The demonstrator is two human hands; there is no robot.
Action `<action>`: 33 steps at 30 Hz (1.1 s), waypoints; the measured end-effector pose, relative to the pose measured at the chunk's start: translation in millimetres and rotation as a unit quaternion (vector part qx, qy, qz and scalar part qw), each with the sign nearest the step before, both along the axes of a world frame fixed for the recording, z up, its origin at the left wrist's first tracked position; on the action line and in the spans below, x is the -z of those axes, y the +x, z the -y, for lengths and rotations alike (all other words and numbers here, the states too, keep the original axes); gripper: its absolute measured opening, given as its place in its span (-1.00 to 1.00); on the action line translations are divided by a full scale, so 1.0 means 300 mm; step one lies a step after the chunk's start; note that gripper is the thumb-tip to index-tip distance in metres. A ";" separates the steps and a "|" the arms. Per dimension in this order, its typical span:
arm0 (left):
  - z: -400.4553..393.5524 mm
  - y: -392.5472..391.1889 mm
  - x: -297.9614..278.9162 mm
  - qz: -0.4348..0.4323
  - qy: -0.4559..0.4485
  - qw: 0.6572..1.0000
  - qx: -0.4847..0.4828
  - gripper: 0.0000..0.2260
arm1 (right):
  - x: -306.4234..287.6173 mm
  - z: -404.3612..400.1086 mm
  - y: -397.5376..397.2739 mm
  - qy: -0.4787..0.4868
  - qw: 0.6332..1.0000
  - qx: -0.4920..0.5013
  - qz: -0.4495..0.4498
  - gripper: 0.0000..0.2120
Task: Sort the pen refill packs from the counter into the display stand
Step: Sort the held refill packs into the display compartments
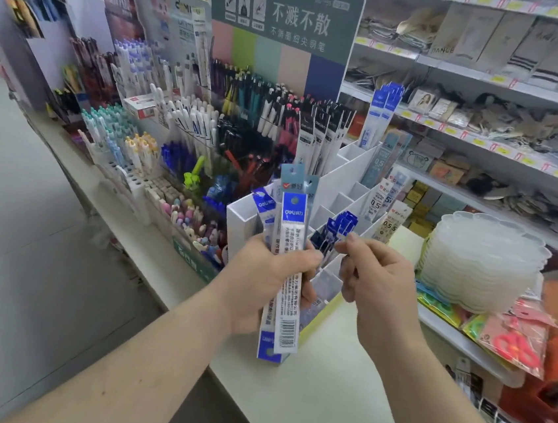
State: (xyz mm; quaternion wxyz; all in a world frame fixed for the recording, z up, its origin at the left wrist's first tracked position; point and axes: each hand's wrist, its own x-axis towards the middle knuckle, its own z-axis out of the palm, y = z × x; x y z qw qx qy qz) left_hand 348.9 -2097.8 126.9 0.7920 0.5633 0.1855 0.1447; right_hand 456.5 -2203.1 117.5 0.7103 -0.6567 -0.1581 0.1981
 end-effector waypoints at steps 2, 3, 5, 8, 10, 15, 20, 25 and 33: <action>0.023 0.030 0.024 -0.028 0.003 0.999 -0.015 -0.93 | -0.029 0.042 -0.018 0.007 1.000 -0.018 0.021 -0.81; 0.032 0.042 0.035 -0.039 0.015 0.999 -0.012 -0.95 | -0.042 0.054 -0.028 -0.010 0.998 -0.033 0.044 -0.87; 0.047 0.065 0.057 -0.051 0.040 0.998 0.027 -0.85 | -0.050 0.063 -0.037 -0.082 0.992 -0.062 0.076 -0.87; 0.066 0.085 0.066 -0.059 0.056 0.992 0.095 -0.77 | -0.052 0.076 -0.036 -0.120 0.989 -0.075 0.043 -0.85; 0.075 0.091 0.061 -0.049 0.041 0.989 0.134 -0.75 | -0.056 0.098 -0.032 -0.104 0.992 -0.054 0.041 -0.92; 0.070 0.101 0.061 -0.012 -0.076 0.986 0.150 -0.73 | -0.029 0.139 -0.012 -0.031 0.999 -0.006 -0.008 -0.96; 0.065 0.118 0.091 -0.027 -0.097 0.990 0.099 -0.83 | -0.026 0.175 0.027 0.037 0.996 0.043 -0.067 -0.85; 0.075 0.134 0.103 -0.040 -0.101 0.993 0.056 -0.81 | 0.003 0.181 -0.005 -0.028 0.999 -0.020 -0.005 -0.97; 0.077 0.139 0.092 -0.084 -0.080 0.993 0.019 -0.53 | 0.043 0.180 -0.039 -0.143 0.987 -0.065 0.019 -0.65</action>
